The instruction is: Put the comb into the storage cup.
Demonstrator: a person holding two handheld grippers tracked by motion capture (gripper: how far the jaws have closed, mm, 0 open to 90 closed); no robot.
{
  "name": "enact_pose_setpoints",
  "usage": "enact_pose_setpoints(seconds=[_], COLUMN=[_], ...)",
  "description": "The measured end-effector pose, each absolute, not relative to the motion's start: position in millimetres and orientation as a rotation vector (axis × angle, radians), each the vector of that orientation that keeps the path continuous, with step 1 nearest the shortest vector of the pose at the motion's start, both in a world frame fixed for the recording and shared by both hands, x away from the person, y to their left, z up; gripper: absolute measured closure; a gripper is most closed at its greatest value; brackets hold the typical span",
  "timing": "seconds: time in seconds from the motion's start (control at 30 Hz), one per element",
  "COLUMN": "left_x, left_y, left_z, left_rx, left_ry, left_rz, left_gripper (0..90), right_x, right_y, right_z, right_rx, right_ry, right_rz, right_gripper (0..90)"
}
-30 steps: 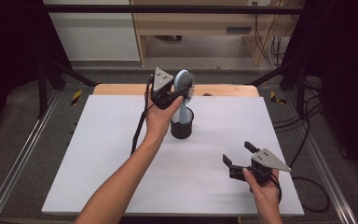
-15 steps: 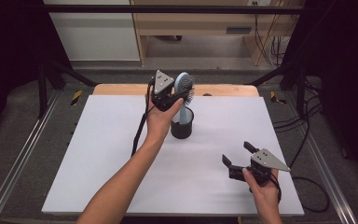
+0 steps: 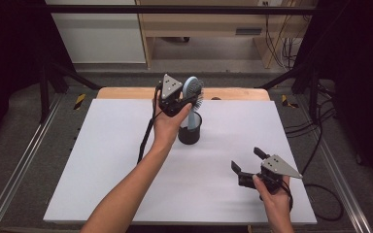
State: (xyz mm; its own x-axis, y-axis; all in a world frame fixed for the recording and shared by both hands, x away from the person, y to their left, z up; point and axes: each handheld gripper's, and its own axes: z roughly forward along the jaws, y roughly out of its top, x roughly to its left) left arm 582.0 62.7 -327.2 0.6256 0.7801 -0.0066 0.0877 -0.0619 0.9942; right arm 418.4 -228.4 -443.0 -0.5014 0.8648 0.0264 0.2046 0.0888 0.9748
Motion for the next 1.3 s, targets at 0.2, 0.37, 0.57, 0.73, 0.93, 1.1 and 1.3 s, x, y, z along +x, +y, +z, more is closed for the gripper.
enact_pose_setpoints(seconds=[0.2, 0.37, 0.57, 0.73, 0.93, 1.1, 1.3], left_x=[582.2, 582.9, 582.7, 582.2, 582.6, 582.6, 582.3], left_y=[62.7, 63.6, 66.7, 67.9, 68.1, 65.8, 63.8], left_z=[-330.6, -330.8, -329.6, -332.8, -336.3, -337.8, -339.9], left_rx=[1.552, 1.538, 1.539, 1.540, 1.539, 1.533, 1.543], left_ry=[0.753, 0.760, 0.757, 0.764, 0.773, 0.773, 0.773], left_rz=[0.659, 0.653, 0.654, 0.643, 0.631, 0.619, 0.615], left_gripper=[51.0, 51.0, 51.0, 51.0, 51.0, 51.0, 51.0], right_x=[418.2, 417.4, 419.9, 419.0, 419.4, 419.5, 419.7], right_y=[-228.1, -226.2, -225.0, -224.8, -225.1, -224.8, -224.9], right_z=[-443.0, -443.1, -444.3, -444.2, -444.2, -444.6, -444.8], right_rx=[1.054, 1.050, 1.050, 1.050, 1.052, 1.052, 1.052], right_ry=[1.785, 1.791, 1.793, 1.798, 1.797, 1.803, 1.804], right_rz=[1.448, 1.447, 1.444, 1.443, 1.444, 1.443, 1.444], right_gripper=[5.3, 5.2, 5.2, 5.2, 5.2, 5.1, 5.1])
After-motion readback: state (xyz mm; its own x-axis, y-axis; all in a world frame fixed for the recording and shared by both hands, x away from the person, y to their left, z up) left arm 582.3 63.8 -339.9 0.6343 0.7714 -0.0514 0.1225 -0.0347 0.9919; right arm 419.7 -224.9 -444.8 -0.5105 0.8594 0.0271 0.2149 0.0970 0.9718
